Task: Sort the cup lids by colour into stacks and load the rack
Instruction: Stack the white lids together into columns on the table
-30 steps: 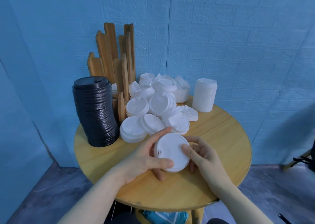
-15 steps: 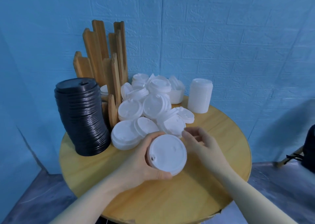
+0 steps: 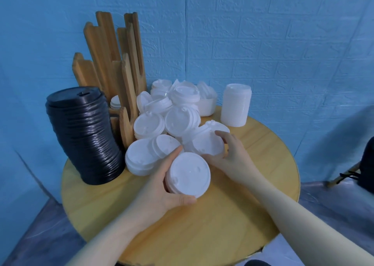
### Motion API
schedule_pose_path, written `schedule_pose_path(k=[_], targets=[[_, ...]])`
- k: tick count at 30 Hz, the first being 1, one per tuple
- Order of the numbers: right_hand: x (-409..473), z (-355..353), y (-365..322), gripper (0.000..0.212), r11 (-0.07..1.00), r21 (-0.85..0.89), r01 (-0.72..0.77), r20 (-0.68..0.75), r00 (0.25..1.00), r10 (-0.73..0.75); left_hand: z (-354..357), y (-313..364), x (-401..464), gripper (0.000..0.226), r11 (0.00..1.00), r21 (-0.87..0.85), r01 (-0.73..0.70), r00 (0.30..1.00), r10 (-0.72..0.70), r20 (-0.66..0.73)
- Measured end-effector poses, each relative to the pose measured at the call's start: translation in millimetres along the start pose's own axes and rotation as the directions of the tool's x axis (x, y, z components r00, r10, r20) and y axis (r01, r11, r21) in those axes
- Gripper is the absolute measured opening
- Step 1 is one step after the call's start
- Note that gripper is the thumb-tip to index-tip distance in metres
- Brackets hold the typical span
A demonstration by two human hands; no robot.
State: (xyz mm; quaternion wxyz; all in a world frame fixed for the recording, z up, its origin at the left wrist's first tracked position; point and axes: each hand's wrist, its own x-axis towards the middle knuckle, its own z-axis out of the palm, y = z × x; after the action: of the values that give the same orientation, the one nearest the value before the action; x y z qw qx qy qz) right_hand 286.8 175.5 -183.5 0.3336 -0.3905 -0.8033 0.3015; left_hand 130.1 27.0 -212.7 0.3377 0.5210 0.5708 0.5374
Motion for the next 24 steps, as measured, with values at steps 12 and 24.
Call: schedule_pose_path(k=[12,24], targets=[[-74.1,-10.3,-19.2,0.071,0.960,0.278,0.020,-0.031,0.999,-0.012,2.7,8.6,-4.0,0.112,0.997,0.072,0.019,1.000,-0.018,-0.014],[-78.4,17.4,-28.5,0.087,0.970,0.240,-0.049,0.073,0.997,0.032,-4.4,18.6,-6.4,0.100,0.995,-0.056,0.079,0.996,-0.076,0.055]])
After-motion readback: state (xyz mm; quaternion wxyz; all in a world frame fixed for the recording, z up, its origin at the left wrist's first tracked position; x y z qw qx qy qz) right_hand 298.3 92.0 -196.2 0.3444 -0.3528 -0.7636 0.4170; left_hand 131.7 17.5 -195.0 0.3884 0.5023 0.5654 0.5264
